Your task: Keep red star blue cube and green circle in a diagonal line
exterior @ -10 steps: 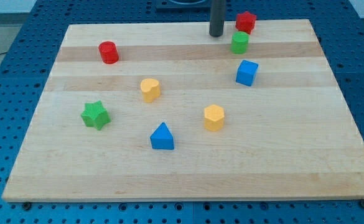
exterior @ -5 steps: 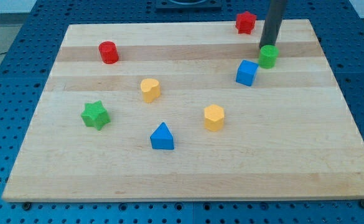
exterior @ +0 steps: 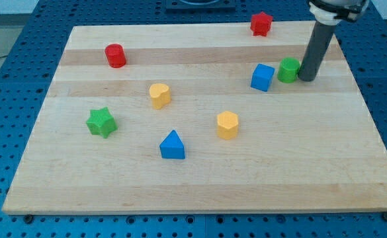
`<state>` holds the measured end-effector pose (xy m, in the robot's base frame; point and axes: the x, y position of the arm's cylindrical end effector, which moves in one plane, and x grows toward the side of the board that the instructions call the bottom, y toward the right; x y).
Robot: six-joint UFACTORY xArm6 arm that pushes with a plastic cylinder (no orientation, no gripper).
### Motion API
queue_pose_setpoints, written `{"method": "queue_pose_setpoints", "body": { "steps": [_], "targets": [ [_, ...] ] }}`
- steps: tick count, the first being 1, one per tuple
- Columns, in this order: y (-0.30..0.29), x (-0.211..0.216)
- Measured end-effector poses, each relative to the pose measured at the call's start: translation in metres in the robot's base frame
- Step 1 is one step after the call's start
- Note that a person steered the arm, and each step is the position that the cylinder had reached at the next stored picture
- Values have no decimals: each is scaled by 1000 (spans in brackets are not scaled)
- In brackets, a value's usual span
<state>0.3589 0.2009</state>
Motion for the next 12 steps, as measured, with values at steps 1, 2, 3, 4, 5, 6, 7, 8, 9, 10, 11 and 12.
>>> {"method": "queue_pose_setpoints", "body": {
  "steps": [1,2,3,4,5,6,7,8,9,10,11,12],
  "targets": [
    [-12,-42],
    [-1,-9],
    [-27,20],
    [-34,-31],
    [-33,-31],
    [20,-25],
    [65,-63],
    [74,-116],
    [74,-147],
    [51,-168],
    [41,-168],
    [-12,-164]
  ]
}}
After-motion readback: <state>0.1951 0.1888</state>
